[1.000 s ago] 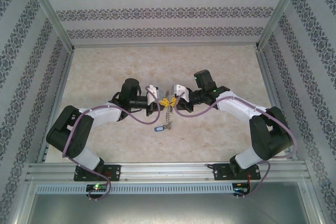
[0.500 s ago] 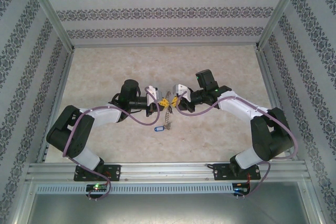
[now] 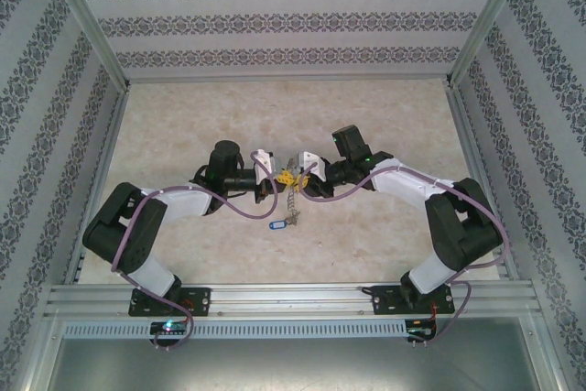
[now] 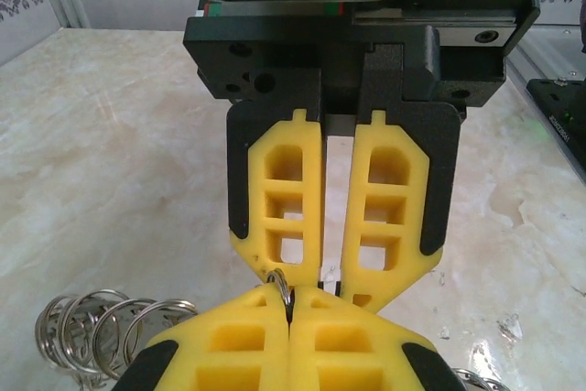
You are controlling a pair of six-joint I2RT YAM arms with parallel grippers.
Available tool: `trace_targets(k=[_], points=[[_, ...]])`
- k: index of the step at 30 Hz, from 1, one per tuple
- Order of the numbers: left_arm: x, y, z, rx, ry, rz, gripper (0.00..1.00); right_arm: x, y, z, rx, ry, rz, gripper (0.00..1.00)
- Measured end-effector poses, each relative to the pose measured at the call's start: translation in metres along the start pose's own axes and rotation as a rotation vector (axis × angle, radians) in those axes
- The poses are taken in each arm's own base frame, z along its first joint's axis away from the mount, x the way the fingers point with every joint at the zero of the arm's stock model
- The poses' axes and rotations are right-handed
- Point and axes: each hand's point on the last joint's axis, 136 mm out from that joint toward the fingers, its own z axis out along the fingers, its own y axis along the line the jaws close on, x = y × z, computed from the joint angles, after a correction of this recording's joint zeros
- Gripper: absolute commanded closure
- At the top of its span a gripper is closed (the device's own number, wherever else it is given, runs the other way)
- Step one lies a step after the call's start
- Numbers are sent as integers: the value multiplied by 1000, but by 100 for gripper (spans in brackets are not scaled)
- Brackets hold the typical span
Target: Put the keys on the keyring
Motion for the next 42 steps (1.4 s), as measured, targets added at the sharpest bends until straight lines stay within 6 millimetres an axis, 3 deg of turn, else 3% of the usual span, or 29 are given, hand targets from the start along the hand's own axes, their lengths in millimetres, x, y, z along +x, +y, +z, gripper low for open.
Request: trace_targets(k=[5, 11, 15, 31, 39, 42], points=[[0, 3, 0, -6, -4, -4, 100, 1, -4, -1, 16, -18, 9, 85], [-1, -2, 1, 16, -10, -1, 100, 2, -8, -19, 76, -47, -8, 84], [-2, -4, 1, 24, -12, -1, 100, -8, -10, -27, 108, -69, -47, 83], [-2, -4, 2, 27, -12, -3, 100, -1, -9, -7, 41, -75, -40, 82], [-1, -3, 4, 29, -11, -4, 100, -4, -6, -8, 26, -87, -65, 92], [0, -1, 4, 21, -6, -6, 91, -2, -7, -8, 28, -75, -61, 99]])
